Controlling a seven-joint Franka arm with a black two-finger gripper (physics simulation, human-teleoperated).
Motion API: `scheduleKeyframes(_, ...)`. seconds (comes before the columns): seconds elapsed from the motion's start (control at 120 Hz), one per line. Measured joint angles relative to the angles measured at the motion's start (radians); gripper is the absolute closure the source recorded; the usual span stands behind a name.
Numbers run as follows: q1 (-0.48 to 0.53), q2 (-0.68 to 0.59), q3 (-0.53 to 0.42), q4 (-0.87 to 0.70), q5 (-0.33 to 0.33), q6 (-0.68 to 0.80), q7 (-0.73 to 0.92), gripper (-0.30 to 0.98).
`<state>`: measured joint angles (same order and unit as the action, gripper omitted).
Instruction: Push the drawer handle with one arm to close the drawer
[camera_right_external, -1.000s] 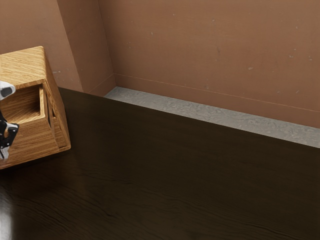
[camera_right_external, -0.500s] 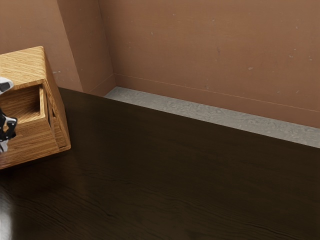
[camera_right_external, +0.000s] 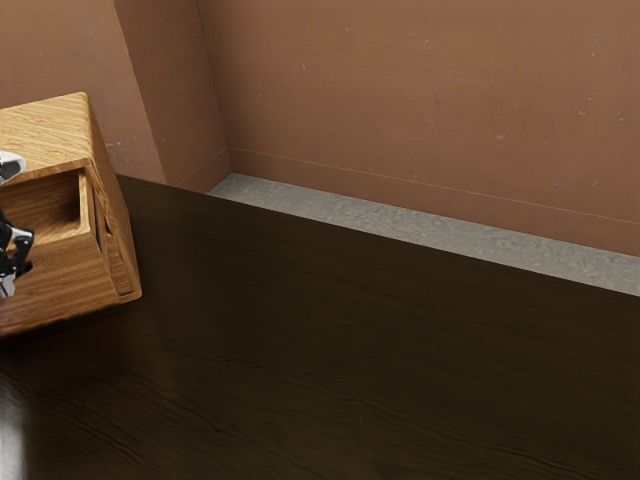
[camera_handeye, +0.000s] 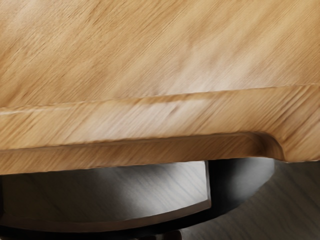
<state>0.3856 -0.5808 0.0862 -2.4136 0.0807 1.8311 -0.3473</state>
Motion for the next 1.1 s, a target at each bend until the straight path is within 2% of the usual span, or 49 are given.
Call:
scheduleKeyframes(0.767, -0.002, 0.225, 0.058, 0.202, 0.001, 0.033, 0.025, 0.78)
scheduleKeyframes(1.1, -0.002, 0.357, 0.076, 0.338, -0.001, 0.029, 0.043, 0.78)
